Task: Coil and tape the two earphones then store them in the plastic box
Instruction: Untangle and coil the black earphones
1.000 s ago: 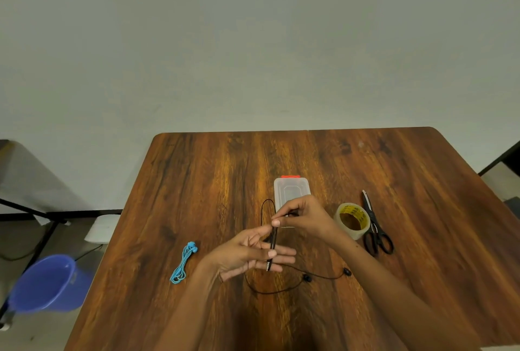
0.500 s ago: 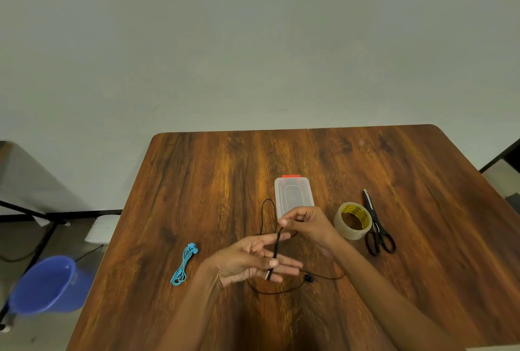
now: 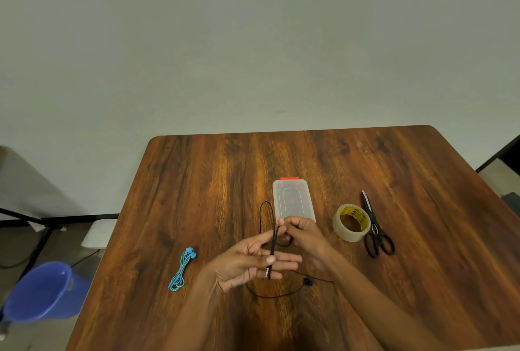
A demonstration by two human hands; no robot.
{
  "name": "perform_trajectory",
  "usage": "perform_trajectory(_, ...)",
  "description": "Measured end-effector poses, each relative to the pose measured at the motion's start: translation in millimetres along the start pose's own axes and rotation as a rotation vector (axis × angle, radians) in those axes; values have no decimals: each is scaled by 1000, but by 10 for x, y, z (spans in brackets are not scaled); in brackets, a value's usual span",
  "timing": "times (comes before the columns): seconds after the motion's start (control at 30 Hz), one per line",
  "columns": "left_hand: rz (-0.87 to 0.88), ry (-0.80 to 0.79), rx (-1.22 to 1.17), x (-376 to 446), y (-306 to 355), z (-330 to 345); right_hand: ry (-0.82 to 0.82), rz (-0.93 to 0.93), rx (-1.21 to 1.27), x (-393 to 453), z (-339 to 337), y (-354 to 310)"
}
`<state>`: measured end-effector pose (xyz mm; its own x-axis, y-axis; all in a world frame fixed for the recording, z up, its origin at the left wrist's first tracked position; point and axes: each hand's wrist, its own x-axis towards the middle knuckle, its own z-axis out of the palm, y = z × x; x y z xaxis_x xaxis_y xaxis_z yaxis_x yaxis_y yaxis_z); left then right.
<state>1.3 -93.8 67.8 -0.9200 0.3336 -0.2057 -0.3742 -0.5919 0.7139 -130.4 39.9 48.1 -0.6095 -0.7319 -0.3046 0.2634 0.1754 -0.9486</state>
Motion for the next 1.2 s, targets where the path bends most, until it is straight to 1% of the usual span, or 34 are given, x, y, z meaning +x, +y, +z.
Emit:
perform_trajectory(0.1, 39, 24, 6, 22, 8, 5, -4, 43, 77, -65, 85, 95)
perform_trajectory(0.2, 100, 170, -72, 53, 49, -14, 43, 32, -57, -152, 234, 193)
perform_trajectory(0.27, 160, 279, -120, 75, 75, -51, 8, -51, -214, -215, 305, 259)
perform_trajectory(0.37, 221, 436, -132, 125, 64, -95, -80, -185, -522, -259, 330, 294)
perform_trajectory(0.47, 252, 554, -130, 162, 2, -122, -107, -233, -721, -253, 332, 219)
perform_trajectory(0.57, 224, 614, -61, 171, -43, -129, -116, -274, -958, -255, 296, 182)
perform_trajectory(0.67, 122, 642, 102, 162, -83, -140, -125, -373, -1193, -244, 224, 122)
perform_trajectory(0.73, 23, 629, 196, 139, -106, -155, -149, -426, -1263, -199, 174, 24)
perform_trajectory(0.83, -93, 496, 276, 80, -108, -144, -170, -402, -1327, -120, 57, -161)
perform_trajectory(0.9, -147, 426, 275, 41, -95, -136, -206, -394, -1351, -64, -38, -280)
perform_trajectory(1.03, -203, 270, 256, -4, -49, -90, -270, -367, -1280, 61, -158, -471)
perform_trajectory(1.13, -213, 130, 257, -15, -23, -23, -239, -367, -1191, 135, -204, -519)
perform_trajectory(1.2, -215, 80, 232, -25, -16, 10, -192, -376, -1150, 174, -231, -497)
